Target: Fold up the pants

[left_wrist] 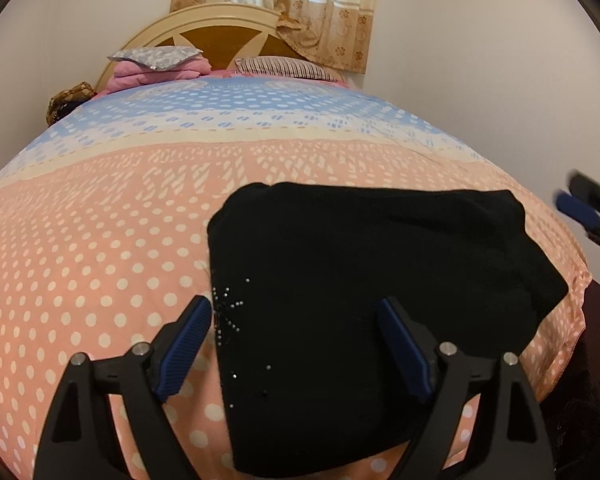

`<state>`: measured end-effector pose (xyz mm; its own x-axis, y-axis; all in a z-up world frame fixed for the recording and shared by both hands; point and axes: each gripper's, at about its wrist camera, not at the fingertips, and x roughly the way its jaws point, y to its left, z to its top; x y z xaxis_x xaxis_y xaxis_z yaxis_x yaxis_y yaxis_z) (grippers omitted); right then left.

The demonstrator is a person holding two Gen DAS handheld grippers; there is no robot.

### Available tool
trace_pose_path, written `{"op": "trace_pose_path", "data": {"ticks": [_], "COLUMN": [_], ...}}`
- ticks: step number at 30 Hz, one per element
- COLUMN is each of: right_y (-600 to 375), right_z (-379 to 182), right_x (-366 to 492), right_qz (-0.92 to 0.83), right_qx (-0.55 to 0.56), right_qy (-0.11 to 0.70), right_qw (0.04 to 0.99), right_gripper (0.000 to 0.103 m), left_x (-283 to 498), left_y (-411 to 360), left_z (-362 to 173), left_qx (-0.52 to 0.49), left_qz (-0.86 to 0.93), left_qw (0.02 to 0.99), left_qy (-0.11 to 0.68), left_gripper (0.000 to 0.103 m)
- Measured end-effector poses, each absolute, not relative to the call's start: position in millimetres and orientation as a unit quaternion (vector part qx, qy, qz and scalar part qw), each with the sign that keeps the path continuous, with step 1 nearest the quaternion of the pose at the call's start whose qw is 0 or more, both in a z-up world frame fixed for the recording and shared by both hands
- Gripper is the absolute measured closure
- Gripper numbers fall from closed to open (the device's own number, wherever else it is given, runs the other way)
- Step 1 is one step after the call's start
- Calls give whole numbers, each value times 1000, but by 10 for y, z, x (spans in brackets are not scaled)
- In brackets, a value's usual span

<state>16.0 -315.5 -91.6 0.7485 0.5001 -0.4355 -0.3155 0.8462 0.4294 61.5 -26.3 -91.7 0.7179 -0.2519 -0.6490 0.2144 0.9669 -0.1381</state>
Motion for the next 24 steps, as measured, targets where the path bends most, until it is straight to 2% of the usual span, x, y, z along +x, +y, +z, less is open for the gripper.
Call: {"op": "trace_pose_path", "data": {"ticks": [7,14,17,24], "right_y": [-3198,-2880,-2422,-1411], "right_z": [-1491,-977,-872,-1165], "right_x": [784,869,1167,1944], "right_qz": [160,195,252,295], "right_qx": [182,131,121,108], "right_qy": [374,379,423,541], "right_qw": [895,895,862,780], "right_gripper": [52,52,52,52], "left_x": [597,438,419,416], "left_y": [-240,-63,-11,98], "left_z": [-1047,-995,-1019,-1097], "left_qx": [-33,-62,-54,-78], "left_qz": [-137,-150,-149,-160], "left_qw": [918,918,918,912], "left_qy": [371,362,365,370], "left_gripper": [14,14,14,13]}}
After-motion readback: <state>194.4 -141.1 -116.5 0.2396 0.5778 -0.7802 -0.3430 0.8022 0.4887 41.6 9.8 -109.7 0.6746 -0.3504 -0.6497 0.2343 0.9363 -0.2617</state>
